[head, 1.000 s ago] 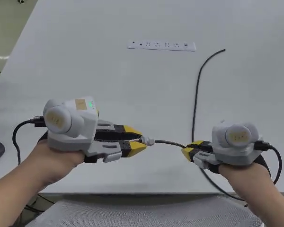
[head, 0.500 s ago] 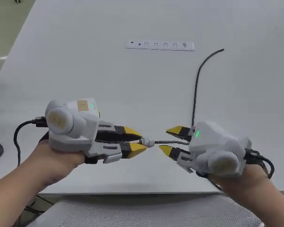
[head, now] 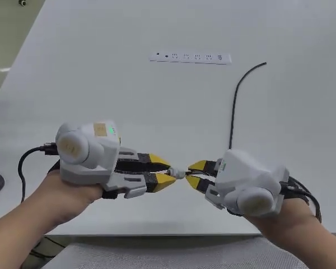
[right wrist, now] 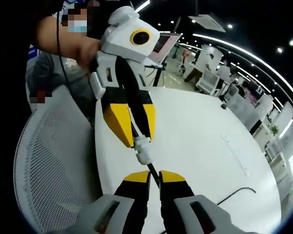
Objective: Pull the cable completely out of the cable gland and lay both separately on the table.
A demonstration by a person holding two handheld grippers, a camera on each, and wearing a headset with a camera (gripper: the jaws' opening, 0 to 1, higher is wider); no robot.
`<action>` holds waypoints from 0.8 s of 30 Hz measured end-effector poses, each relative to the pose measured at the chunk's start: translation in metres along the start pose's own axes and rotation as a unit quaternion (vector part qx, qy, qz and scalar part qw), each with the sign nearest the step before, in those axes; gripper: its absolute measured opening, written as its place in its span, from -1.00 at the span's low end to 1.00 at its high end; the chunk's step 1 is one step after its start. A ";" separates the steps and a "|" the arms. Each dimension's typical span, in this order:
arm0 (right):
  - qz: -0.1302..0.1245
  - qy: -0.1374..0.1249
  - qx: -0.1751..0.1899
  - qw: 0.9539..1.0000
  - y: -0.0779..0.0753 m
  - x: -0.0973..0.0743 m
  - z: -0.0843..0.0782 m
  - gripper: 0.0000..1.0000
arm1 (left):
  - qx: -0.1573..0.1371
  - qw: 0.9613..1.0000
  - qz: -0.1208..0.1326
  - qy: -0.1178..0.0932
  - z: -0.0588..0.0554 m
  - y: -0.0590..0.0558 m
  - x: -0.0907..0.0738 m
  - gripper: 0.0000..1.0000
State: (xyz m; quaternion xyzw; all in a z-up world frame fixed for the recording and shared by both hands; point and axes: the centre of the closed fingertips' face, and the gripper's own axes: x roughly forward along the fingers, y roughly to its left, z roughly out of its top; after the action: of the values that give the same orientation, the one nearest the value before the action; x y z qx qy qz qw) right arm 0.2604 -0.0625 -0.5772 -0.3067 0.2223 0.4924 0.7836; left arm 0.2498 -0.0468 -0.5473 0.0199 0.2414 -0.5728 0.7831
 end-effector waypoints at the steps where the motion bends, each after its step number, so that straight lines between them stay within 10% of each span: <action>1: 0.001 -0.001 0.004 1.000 0.000 0.000 0.000 -0.95 | 0.001 1.000 -0.001 -0.001 0.000 0.000 0.000 -0.69; 15: -0.006 0.019 0.063 0.998 -0.006 0.004 -0.016 -0.97 | 0.003 1.000 -0.004 -0.003 0.002 0.004 0.000 -0.69; 24: -0.013 0.021 0.147 0.989 -0.012 0.004 -0.026 -0.96 | 0.001 1.000 -0.002 -0.012 0.002 0.005 -0.003 -0.69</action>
State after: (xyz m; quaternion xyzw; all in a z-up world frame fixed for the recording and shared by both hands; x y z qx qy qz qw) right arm 0.2721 -0.0822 -0.5956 -0.2014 0.3048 0.4378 0.8215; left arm 0.2546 -0.0433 -0.5452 0.0133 0.2320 -0.5746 0.7848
